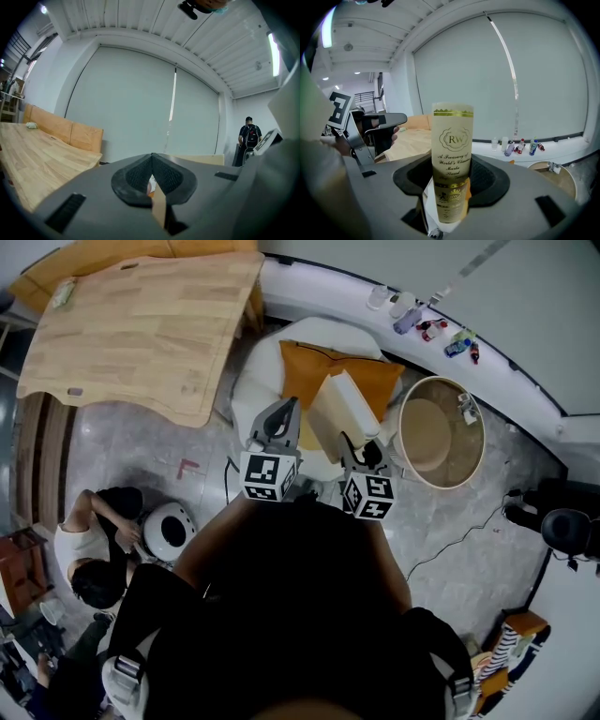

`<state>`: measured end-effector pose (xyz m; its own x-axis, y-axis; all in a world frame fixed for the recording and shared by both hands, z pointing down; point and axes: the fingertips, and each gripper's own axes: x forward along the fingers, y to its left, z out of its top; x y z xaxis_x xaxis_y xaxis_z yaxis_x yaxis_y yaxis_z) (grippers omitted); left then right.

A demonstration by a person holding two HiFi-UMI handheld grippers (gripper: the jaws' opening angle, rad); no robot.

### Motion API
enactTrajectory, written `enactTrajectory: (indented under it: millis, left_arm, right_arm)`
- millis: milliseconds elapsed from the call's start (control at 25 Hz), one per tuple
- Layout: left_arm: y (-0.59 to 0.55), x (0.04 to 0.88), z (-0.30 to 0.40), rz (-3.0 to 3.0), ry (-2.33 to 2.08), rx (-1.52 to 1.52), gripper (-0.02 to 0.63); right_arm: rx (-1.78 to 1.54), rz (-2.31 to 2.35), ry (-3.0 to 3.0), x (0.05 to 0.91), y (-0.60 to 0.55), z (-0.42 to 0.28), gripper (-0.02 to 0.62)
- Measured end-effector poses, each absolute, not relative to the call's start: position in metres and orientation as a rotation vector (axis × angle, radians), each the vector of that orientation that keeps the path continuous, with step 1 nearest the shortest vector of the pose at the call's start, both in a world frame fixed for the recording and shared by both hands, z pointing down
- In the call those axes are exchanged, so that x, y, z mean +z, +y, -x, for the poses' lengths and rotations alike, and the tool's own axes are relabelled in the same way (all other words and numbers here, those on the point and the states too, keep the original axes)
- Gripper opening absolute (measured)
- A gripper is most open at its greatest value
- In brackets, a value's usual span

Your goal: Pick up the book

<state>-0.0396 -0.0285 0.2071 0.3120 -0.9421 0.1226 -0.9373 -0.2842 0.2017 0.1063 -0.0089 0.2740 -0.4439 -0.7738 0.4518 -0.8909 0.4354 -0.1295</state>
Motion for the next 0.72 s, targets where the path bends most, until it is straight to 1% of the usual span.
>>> enactTrajectory:
  millis: [720]
  left_arm:
    - [-0.0316,0.2155,0.0352,-2.344,-1.7,0.0,0.002]
  right_arm:
    - [0.519,-1.409,-2.39,0.2747,-0.0121,-0.1033,0.229]
